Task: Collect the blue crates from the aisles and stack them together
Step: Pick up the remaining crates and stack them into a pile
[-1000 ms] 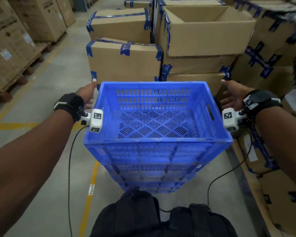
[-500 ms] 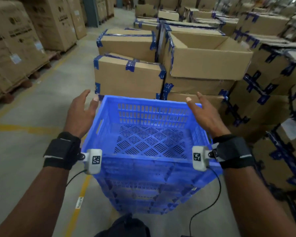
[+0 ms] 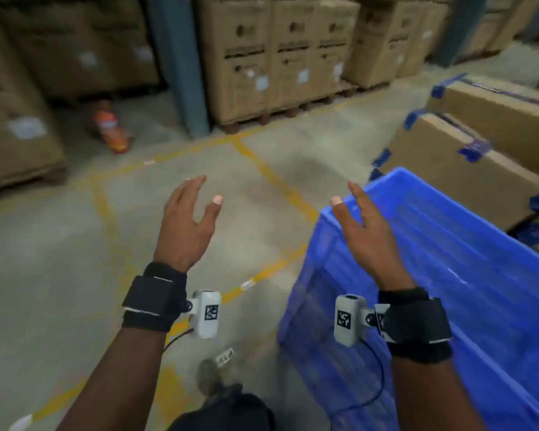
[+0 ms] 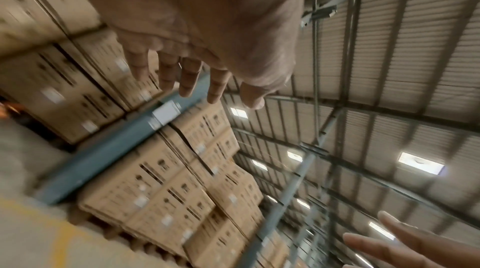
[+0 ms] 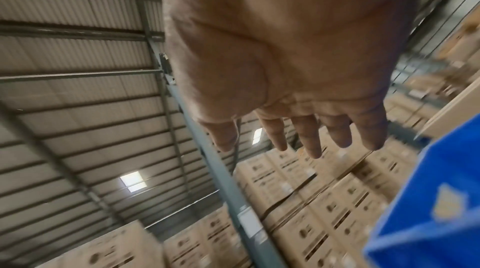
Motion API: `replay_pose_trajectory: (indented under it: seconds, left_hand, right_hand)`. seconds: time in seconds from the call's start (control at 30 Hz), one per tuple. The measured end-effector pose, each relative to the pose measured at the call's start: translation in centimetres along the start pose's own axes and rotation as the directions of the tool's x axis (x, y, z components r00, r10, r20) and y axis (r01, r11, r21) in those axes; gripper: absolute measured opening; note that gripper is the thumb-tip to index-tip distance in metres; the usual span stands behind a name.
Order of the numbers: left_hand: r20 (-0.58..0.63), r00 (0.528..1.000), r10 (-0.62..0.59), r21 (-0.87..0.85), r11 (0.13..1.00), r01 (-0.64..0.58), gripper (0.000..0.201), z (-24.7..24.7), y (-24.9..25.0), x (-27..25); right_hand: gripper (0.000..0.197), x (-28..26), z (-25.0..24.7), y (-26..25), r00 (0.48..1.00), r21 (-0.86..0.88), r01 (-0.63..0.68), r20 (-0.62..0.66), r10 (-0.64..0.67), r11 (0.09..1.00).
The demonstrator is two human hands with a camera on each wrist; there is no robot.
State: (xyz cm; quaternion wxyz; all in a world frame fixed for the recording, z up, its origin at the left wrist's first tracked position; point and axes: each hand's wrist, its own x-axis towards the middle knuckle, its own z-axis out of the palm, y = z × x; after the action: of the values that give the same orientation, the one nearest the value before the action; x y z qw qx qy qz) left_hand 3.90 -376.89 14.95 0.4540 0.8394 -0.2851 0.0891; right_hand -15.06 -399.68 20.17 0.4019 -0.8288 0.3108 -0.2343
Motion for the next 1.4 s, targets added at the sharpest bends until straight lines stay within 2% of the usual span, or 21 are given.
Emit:
replay_pose_trajectory:
  seconds: [0.13, 0.3, 0.47, 0.57, 0.67, 0.8, 0.9, 1.0, 1.07, 1.13, 1.23, 1.4]
  left_hand:
    - [-0.183, 0.973, -0.143, 0.071, 0.985, 0.158, 0.059, -9.2, -5.7, -4.7]
    - [-0.380, 0.872, -0.309, 0.084, 0.927, 0.365, 0.064, -20.3, -13.2, -12.3]
    - [-0.555, 0.696, -0.455, -0.033, 0.848, 0.529, 0.066, -31.7, -20.0, -21.4]
    - [-0.638, 0.552, -0.537, -0.092, 0.765, 0.638, 0.062, -39.0, -23.4, -28.0]
    - [-0.714, 0.409, -0.568, -0.132, 0.684, 0.718, 0.057, -45.5, -25.2, -34.5]
    - [-0.801, 0.223, -0.555, -0.170, 0.569, 0.805, 0.056, -52.6, -26.2, -43.1]
    - [-0.854, 0.061, -0.516, -0.227, 0.476, 0.850, 0.056, -57.3, -27.0, -50.0]
    - [-0.873, -0.061, -0.484, -0.278, 0.390, 0.878, 0.048, -61.2, -28.2, -55.6]
    - [-0.883, -0.125, -0.452, -0.297, 0.333, 0.895, 0.045, -64.4, -29.7, -59.2]
    - [-0.886, -0.171, -0.430, -0.313, 0.285, 0.906, 0.045, -67.6, -31.3, -62.2]
    - [-0.873, -0.262, -0.412, -0.367, 0.200, 0.908, 0.046, -73.7, -34.0, -66.7]
    - [-0.867, -0.365, -0.339, -0.440, 0.180, 0.880, 0.045, -83.6, -36.3, -72.6]
  right_hand:
    - [0.062, -1.1, 8.7, -5.5, 0.963, 0.035, 0.132, 0.234, -0.136, 0.991]
    - [0.060, -5.7, 20.9, -13.3, 0.815, 0.075, 0.281, 0.507, -0.279, 0.957]
    - [0.060, -14.0, 34.7, -21.6, 0.592, 0.168, 0.373, 0.714, -0.373, 0.913]
    - [0.059, -20.8, 43.4, -26.9, 0.425, 0.239, 0.405, 0.806, -0.413, 0.883]
    - [0.059, -27.9, 50.2, -31.5, 0.267, 0.310, 0.405, 0.859, -0.436, 0.860]
    - [0.058, -37.5, 57.6, -37.0, 0.063, 0.398, 0.440, 0.880, -0.470, 0.805]
    - [0.056, -45.5, 62.8, -40.9, -0.102, 0.464, 0.452, 0.875, -0.473, 0.762]
    - [0.054, -52.6, 67.7, -43.8, -0.217, 0.511, 0.444, 0.858, -0.465, 0.736]
    - [0.054, -57.9, 71.5, -45.9, -0.290, 0.550, 0.433, 0.835, -0.467, 0.714]
    - [0.054, -62.6, 75.0, -48.1, -0.341, 0.579, 0.423, 0.814, -0.469, 0.697]
    - [0.054, -70.6, 80.6, -52.7, -0.431, 0.586, 0.423, 0.801, -0.415, 0.691]
    - [0.054, -83.1, 87.3, -60.8, -0.571, 0.646, 0.374, 0.726, -0.384, 0.666]
